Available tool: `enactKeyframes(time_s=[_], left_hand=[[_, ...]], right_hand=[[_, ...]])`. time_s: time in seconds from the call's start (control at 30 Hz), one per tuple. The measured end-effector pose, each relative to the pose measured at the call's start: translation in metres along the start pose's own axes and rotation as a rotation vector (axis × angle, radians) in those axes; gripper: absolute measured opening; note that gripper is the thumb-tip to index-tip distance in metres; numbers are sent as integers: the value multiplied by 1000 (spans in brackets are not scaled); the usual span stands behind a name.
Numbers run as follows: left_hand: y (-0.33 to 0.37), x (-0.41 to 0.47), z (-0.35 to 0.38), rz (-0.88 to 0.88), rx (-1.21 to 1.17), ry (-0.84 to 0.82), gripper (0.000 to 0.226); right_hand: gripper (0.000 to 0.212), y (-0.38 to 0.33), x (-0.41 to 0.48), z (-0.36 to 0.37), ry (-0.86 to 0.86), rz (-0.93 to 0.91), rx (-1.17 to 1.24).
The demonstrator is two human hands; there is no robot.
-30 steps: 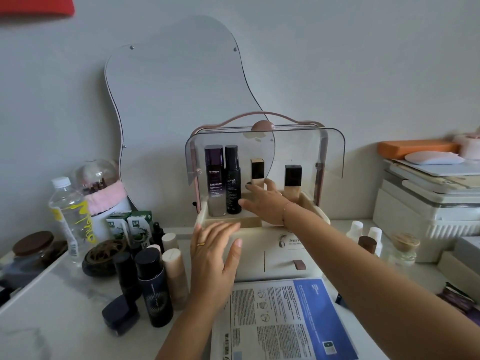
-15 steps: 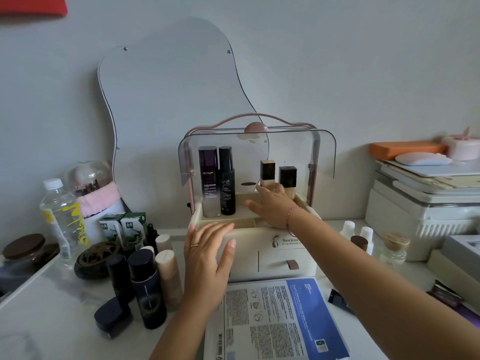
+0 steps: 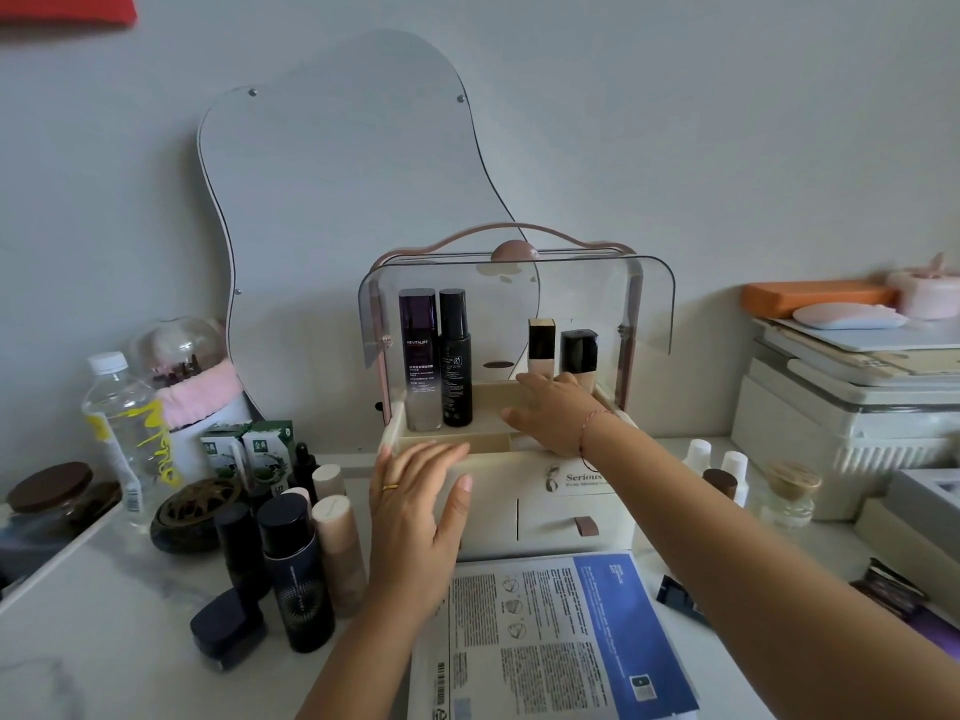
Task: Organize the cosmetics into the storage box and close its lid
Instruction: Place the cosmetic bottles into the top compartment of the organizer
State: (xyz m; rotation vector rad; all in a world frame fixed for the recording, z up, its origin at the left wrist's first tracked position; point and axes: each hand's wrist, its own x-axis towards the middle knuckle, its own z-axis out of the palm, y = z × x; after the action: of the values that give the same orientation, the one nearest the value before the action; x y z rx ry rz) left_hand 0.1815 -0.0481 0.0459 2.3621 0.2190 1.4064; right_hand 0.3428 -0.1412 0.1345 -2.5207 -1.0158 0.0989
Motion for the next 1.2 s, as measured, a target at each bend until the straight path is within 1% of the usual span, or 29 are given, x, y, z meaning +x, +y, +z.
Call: enactKeyframes(time_s=[0.1,0.2,0.33,0.47,0.53,0.57,0.63,0.8,0.9,0.97,1.03,1.07,1.13,1.17,1.2], left_hand=[[0,0,0,-3,-8,2,39],[0,0,0,-1,-10,2,39],[-1,0,1,-3,-8,4,38],[-1,0,1,-1,-12,-1,37],[-2,0,1,3,-17,-8,36],[-2,0,1,5,-20,-9,36],[-2,1,2,8,-23,-6,35],[-2,0,3,3,-21,4,36],[5,1,2,-25,-22,-25,38],[12,2,-3,-42,-36,-47,40],[17,0,-12,-29,-75,-2,36],[18,-4,-18,-5,-92,70,31],[15,-20,-32,29,-89,277,21],[11,-31,-40,7,-80,378,18],[5,-43,-48,-52,-72,461,17]], right_hand=[[59,0,-3,0,-5,-6,-18],[58,2,-7,-1,25,-32,-32],[48,-1,-11,-4,96,-88,-36],[47,-3,-7,-4,19,-126,-53],[41,0,-2,-2,-6,-126,-88],[39,1,-1,-1,-3,-121,-85],[43,3,1,1,13,-106,-65],[41,7,4,5,19,-134,-56],[42,8,0,2,27,-135,-66],[42,6,-7,-1,86,-148,-23],[34,-2,-18,0,245,-206,72],[29,-8,-27,2,357,-250,123],[18,-21,-53,9,560,-374,255],[15,-25,-69,16,618,-443,320],[13,-28,-87,24,632,-497,368]])
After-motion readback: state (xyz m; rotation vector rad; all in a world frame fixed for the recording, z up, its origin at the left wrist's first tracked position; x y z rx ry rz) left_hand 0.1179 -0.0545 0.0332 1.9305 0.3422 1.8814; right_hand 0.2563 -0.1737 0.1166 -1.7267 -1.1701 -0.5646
